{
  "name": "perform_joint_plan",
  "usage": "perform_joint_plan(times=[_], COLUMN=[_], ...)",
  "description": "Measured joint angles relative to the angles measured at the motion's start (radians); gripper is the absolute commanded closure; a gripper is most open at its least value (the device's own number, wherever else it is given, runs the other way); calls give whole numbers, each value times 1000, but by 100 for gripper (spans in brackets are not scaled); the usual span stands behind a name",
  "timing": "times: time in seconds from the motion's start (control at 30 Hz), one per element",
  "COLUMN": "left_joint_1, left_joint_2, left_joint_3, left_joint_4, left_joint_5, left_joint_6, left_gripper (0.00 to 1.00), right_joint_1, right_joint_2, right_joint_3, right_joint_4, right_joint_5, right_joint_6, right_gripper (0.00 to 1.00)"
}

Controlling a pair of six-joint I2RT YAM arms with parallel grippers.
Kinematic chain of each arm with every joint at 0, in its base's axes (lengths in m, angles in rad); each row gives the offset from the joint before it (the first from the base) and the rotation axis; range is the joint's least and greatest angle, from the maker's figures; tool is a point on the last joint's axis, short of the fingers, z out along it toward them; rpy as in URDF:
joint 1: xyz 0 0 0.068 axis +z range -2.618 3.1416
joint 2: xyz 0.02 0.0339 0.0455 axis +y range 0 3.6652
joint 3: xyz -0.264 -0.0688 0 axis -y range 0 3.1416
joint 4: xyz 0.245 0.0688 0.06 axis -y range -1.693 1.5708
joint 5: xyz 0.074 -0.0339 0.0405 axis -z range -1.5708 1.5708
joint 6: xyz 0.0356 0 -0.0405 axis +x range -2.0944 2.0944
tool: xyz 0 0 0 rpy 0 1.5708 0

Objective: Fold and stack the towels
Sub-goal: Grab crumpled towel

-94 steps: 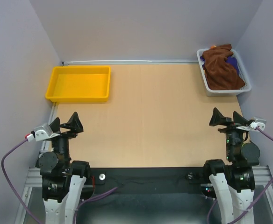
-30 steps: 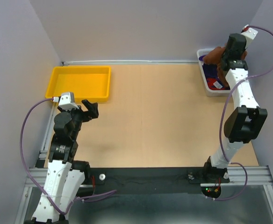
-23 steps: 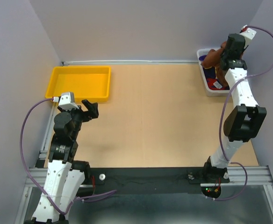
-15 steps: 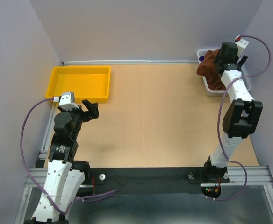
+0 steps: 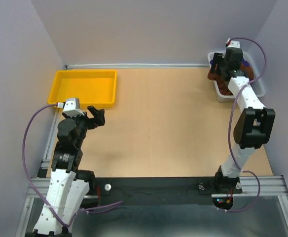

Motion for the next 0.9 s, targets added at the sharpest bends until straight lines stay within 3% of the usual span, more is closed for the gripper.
perform_joint_plan(times=[0.4, 0.57, 0.63, 0.8, 0.9], left_joint_1=[0, 0, 0, 0, 0], left_joint_2=[3, 12, 13, 13, 13], left_joint_3=[0, 0, 0, 0, 0], left_joint_4=[0, 0, -1, 0, 0], left_joint_5=[0, 0, 0, 0, 0], left_joint_6=[6, 6, 6, 6, 6], left_gripper=[2, 2, 2, 2, 2], right_joint_1=[90, 90, 90, 88, 88], right_joint_2=[159, 216, 224, 238, 239], right_joint_3=[4, 38, 57, 77, 85], right_joint_4=[6, 12, 12, 13, 13], right_joint_5=[34, 99, 126, 172, 195], right_joint_6=[-30, -29, -29, -26, -26], right_gripper=[39, 49, 59, 72, 87])
